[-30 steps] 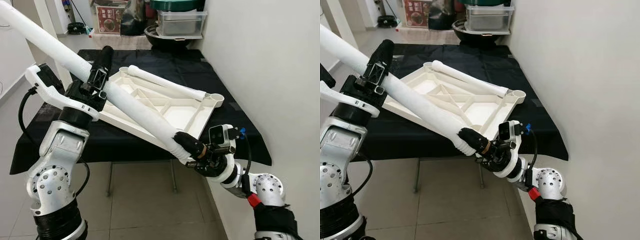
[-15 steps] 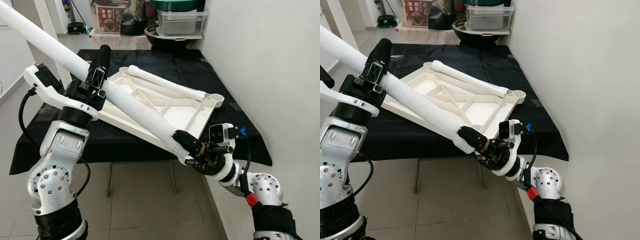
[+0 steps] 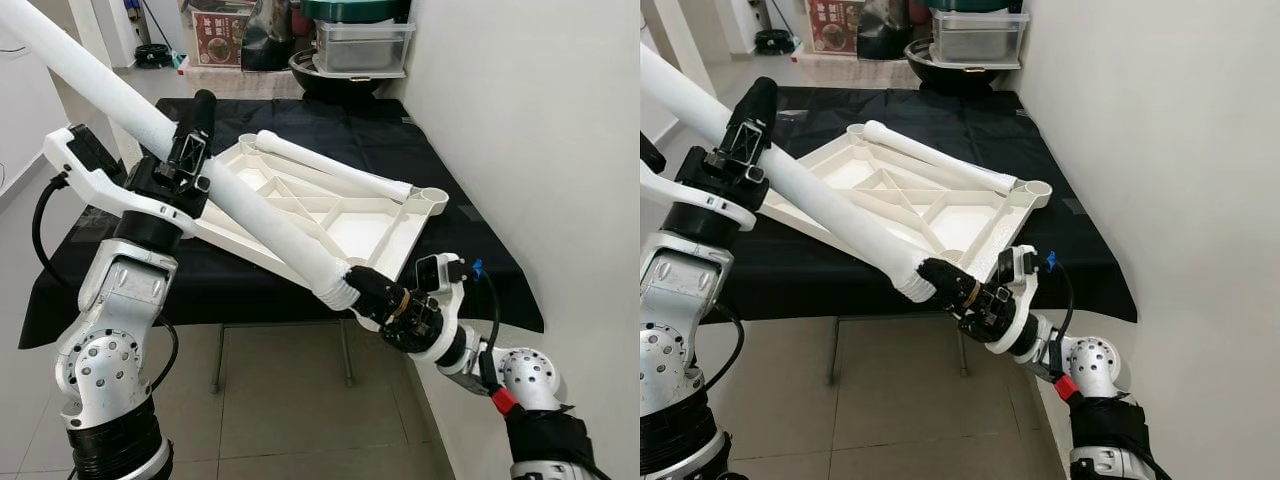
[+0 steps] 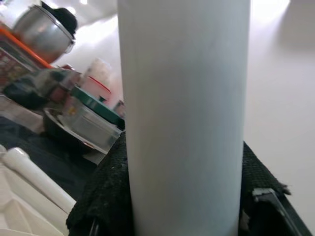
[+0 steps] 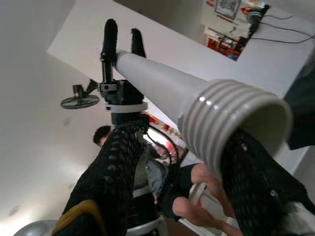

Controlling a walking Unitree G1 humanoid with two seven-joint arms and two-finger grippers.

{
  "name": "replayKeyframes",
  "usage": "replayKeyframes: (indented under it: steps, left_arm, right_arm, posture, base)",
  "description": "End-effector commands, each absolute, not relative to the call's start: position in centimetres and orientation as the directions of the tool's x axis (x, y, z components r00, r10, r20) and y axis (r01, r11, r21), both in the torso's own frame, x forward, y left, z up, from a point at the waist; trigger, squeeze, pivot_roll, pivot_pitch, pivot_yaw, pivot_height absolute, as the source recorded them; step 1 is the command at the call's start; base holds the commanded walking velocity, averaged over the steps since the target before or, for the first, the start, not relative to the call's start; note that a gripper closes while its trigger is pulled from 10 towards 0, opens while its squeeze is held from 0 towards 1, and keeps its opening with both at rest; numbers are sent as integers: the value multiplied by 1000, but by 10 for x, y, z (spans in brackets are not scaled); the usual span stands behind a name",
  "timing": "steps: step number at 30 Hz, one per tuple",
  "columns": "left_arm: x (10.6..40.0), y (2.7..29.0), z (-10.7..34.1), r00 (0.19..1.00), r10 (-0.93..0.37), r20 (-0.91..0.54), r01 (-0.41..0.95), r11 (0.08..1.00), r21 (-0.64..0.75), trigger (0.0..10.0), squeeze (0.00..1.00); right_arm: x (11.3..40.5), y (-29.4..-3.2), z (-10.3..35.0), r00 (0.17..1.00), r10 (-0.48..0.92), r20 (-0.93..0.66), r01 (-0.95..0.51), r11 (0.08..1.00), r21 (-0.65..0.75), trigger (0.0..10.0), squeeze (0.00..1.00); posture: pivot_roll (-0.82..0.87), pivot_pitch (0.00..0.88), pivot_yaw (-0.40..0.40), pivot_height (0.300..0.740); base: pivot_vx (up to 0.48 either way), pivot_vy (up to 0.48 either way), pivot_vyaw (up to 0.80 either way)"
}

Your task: Building children table

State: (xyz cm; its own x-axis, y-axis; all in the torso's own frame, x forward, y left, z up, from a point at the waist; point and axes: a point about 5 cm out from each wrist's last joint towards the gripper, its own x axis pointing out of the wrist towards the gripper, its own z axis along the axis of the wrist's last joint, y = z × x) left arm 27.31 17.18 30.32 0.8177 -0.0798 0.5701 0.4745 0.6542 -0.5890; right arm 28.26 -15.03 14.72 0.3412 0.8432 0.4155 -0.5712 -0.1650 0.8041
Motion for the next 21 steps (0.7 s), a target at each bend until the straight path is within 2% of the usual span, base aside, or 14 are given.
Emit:
replayKeyframes:
  steps: [1,9,12,17,19,21]
  left_arm:
    - [274,176,310,809,-53,585,468,660,-587,0,0]
    - [277,177,323,787,-24,616,492,626,-605,0,0]
    - [278,170,320,795,-90,600,487,684,-543,0,0]
    - [278,164,310,813,-156,561,476,733,-486,0,0]
    - [278,160,300,824,-224,520,484,756,-442,0,0]
    - [278,159,297,824,-264,501,496,764,-414,0,0]
  right_arm:
    - [281,-152,137,358,852,383,-549,-139,824,10000,0]
    - [280,-157,119,412,859,303,-495,-68,866,10000,0]
    - [287,-166,115,468,859,208,-560,106,822,10000,0]
    - [296,-175,121,497,858,127,-612,244,752,10000,0]
    - [307,-185,137,523,848,86,-682,357,638,10000,0]
    - [313,-190,148,533,842,84,-709,390,588,10000,0]
  posture:
    - [110,19,-62,740]
    - [112,11,-62,740]
    - [115,5,-61,740]
    - [111,5,-55,740]
    - [107,8,-55,740]
    - [106,11,-56,740]
  base:
    - [0,0,0]
    - [0,0,0]
    - [0,0,0]
    - [0,0,0]
    - [0,0,0]
    - [0,0,0]
